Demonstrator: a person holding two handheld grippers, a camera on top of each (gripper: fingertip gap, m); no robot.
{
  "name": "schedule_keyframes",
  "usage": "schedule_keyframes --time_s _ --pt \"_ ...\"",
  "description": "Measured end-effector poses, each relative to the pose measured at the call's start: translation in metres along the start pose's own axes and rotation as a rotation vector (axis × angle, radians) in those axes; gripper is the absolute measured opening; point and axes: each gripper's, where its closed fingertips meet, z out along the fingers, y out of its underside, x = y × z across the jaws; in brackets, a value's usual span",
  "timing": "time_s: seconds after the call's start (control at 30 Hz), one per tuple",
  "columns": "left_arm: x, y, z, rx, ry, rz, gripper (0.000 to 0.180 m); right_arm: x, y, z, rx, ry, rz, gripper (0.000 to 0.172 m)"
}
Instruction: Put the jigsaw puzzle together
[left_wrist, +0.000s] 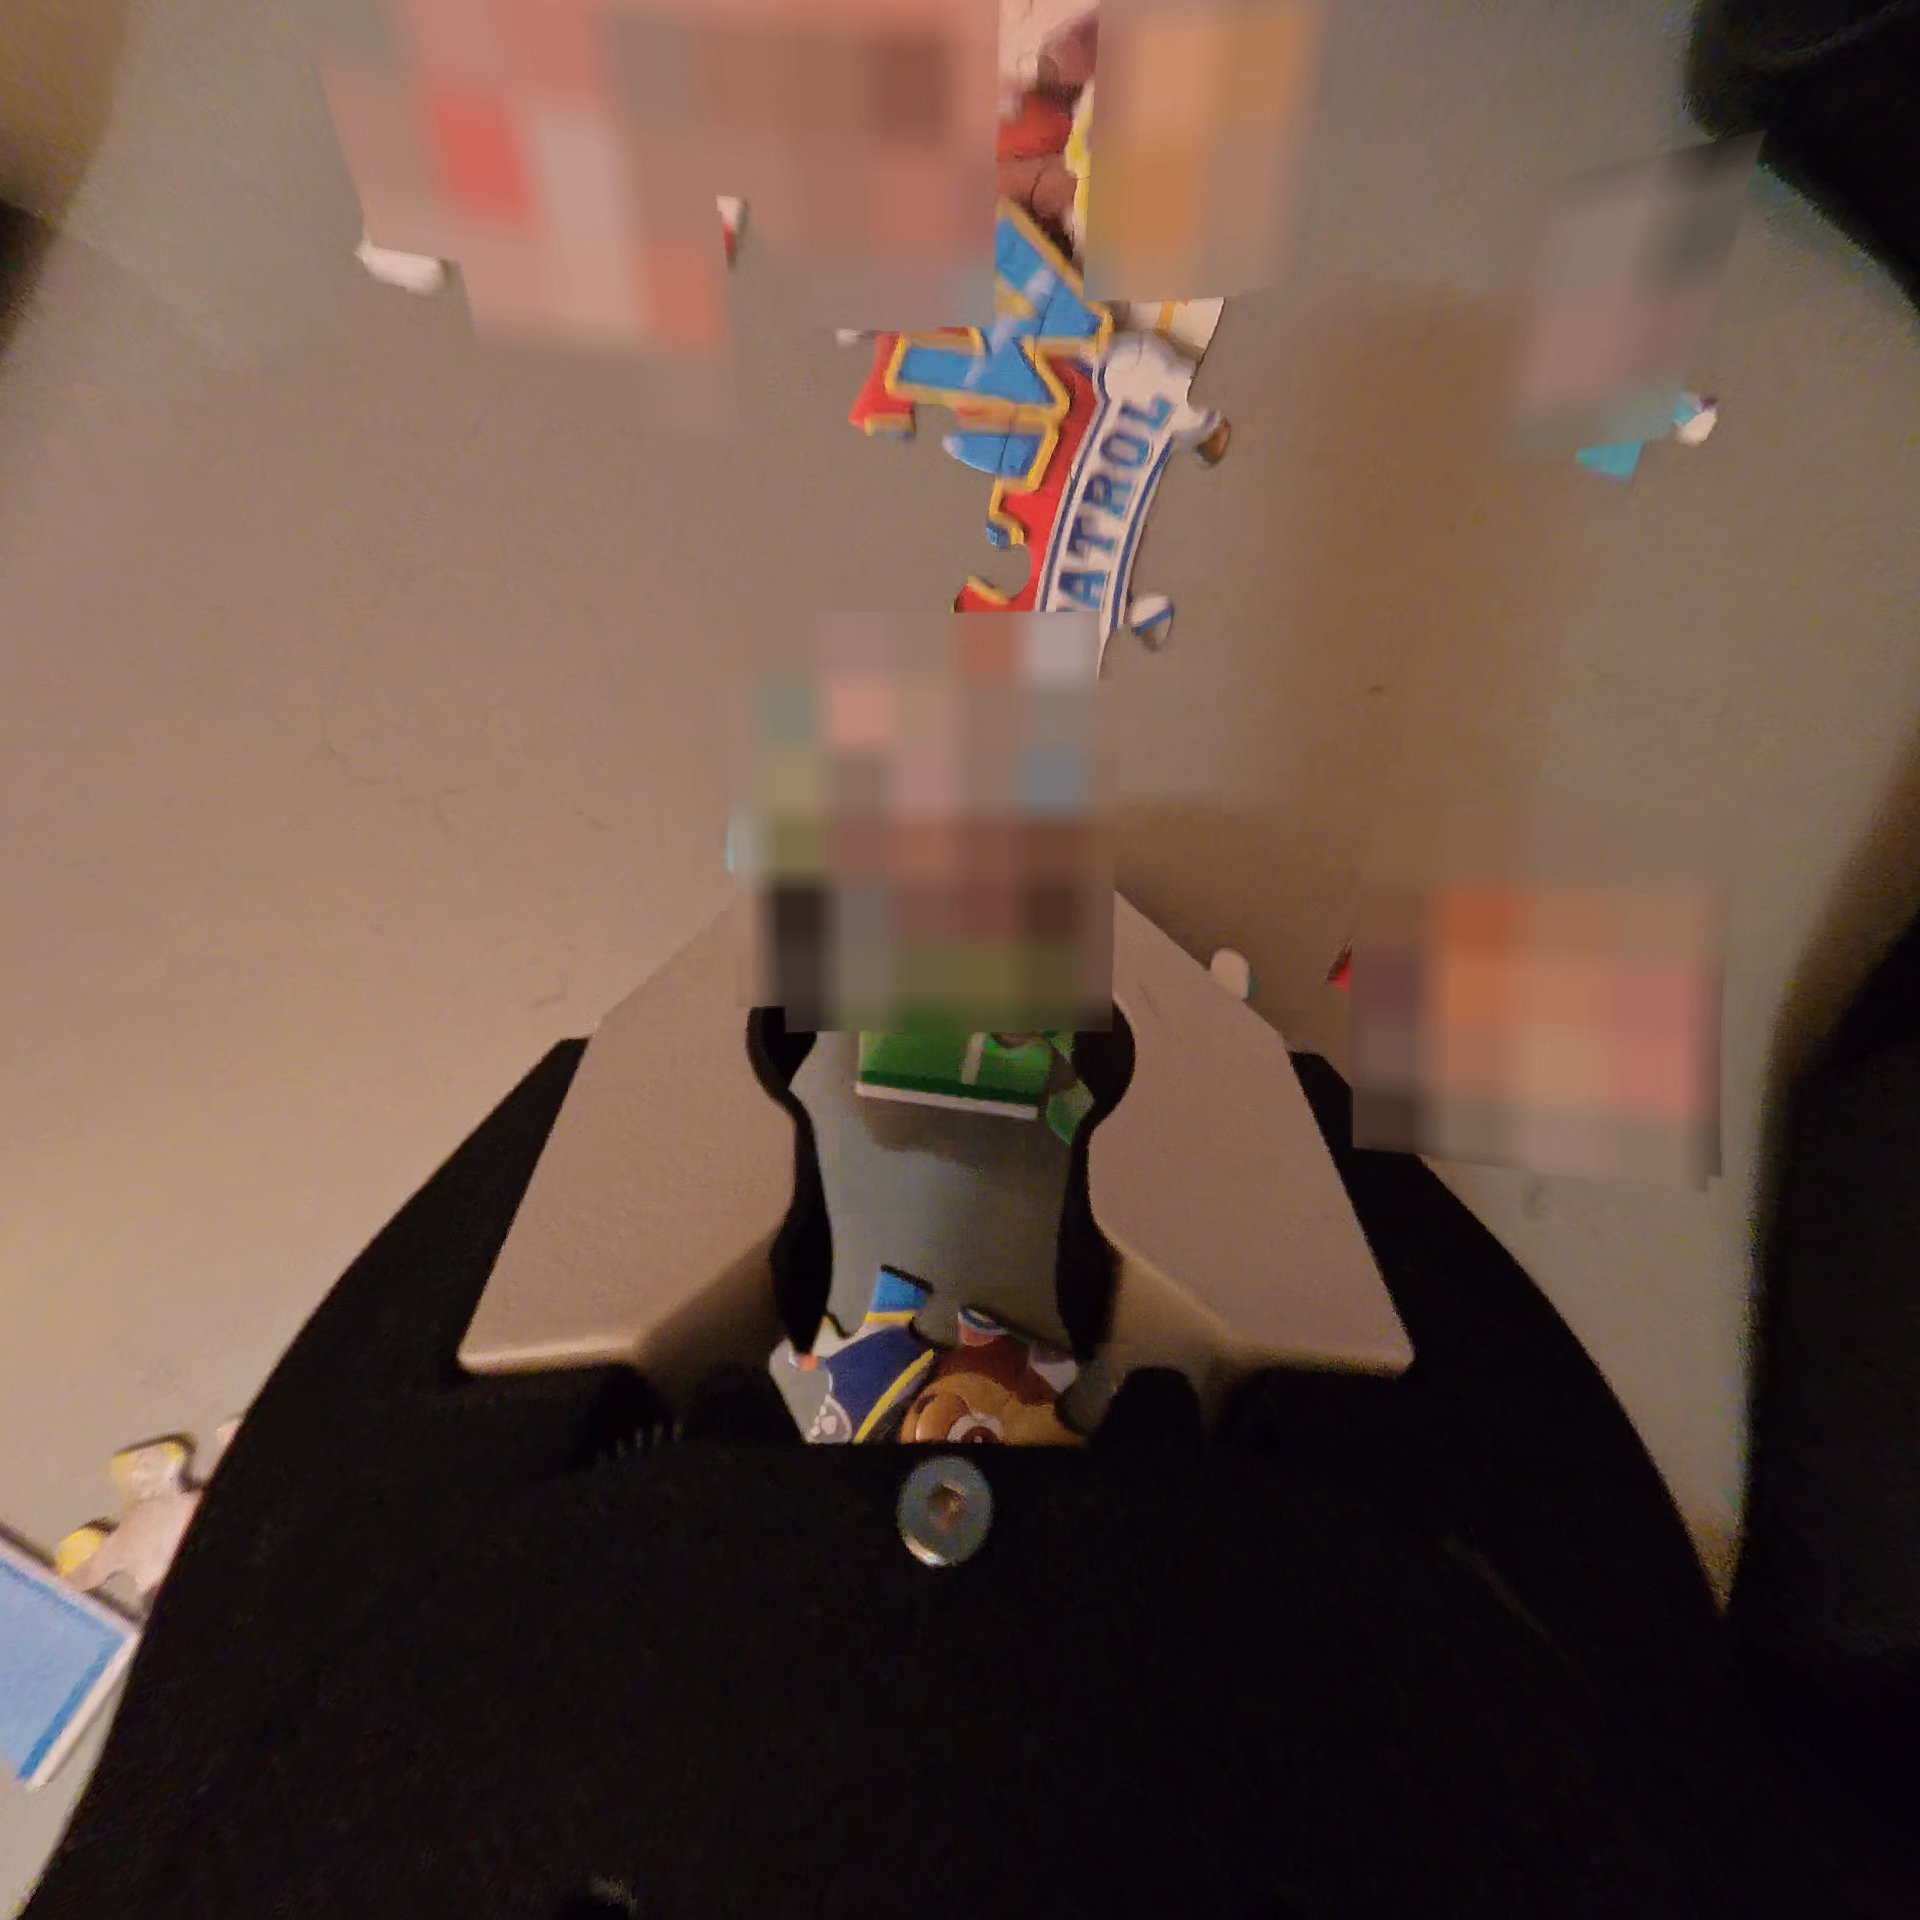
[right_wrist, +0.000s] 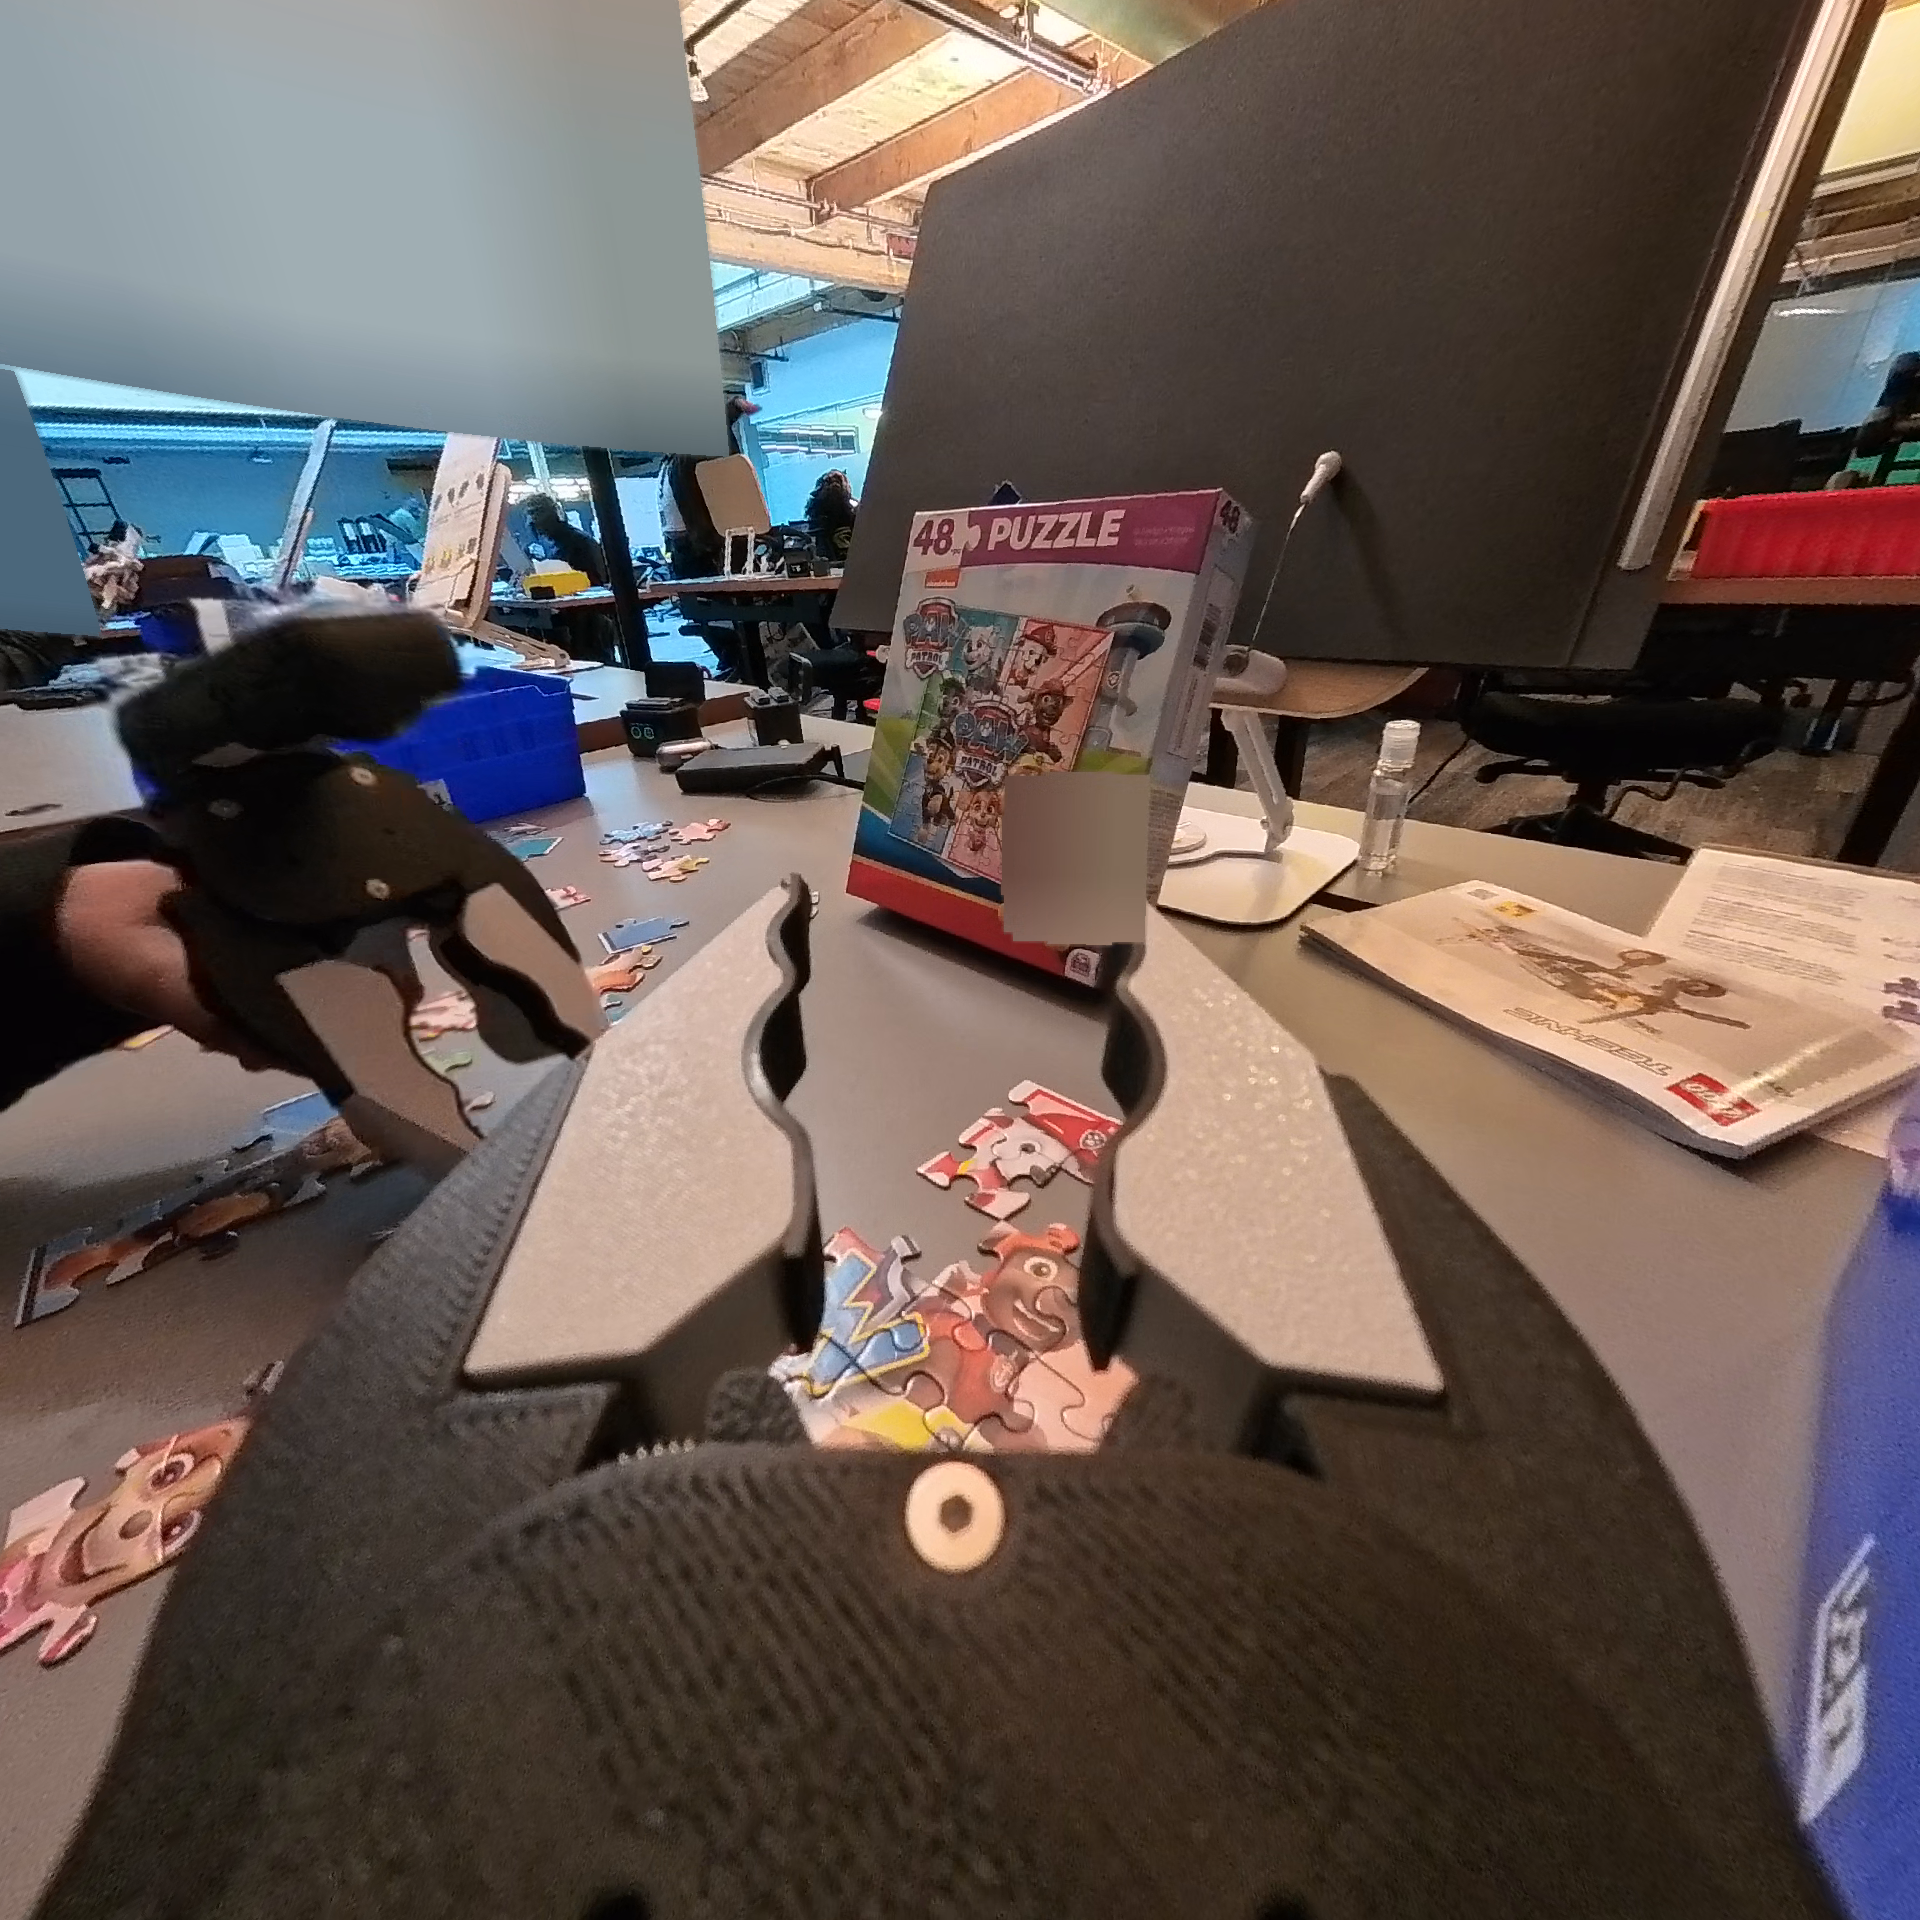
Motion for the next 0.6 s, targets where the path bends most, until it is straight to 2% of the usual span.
schedule_keyframes --time_s 0.07,0.17,0.4,0.6 --pt "0.003 -0.018 -0.014 0.097 -0.023 0.026 0.045 0.0 -0.001 0.0 0.003 0.001 0.002 0.055" --pt "0.003 -0.028 -0.034 0.166 0.025 -0.038 0.045 0.0 -0.001 0.0 0.006 -0.003 0.006 0.055" --pt "0.0 0.007 -0.025 0.057 0.041 -0.129 0.045 0.0 -0.001 -0.001 0.004 -0.002 0.002 0.055" --pt "0.0 0.02 -0.02 0.025 0.013 -0.145 0.045 0.0 0.0 0.0 0.001 -0.004 0.001 0.055"
